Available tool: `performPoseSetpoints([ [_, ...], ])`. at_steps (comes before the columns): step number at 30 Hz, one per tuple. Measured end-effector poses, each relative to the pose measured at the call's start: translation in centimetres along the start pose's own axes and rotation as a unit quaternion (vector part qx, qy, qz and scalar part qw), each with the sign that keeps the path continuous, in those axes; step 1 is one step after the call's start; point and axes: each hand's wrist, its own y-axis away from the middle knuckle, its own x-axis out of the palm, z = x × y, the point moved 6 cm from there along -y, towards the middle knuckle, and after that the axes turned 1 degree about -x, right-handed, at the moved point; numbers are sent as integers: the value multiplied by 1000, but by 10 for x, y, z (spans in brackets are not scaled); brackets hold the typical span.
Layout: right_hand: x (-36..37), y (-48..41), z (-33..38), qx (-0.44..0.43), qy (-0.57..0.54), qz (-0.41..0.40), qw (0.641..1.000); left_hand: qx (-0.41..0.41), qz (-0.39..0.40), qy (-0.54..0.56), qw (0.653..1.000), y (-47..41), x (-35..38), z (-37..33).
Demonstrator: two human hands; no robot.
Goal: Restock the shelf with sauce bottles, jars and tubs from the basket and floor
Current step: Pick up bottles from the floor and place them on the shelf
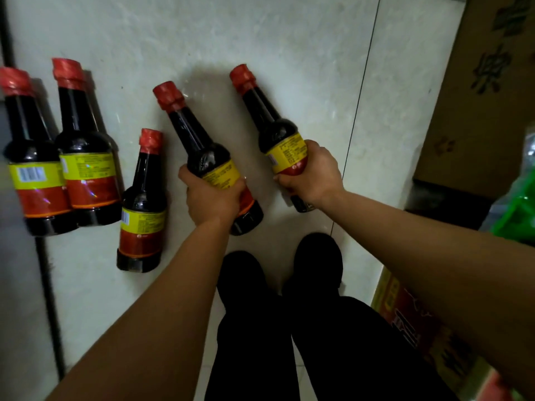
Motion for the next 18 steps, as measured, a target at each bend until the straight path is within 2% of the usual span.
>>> performPoseSetpoints([
  [11,-65,73,31,-15,-58,-28,998,59,39,71,995,67,-62,-40],
  [18,-119,147,66,-23,-104,-49,993,125,66,61,988,131,-130,-91],
])
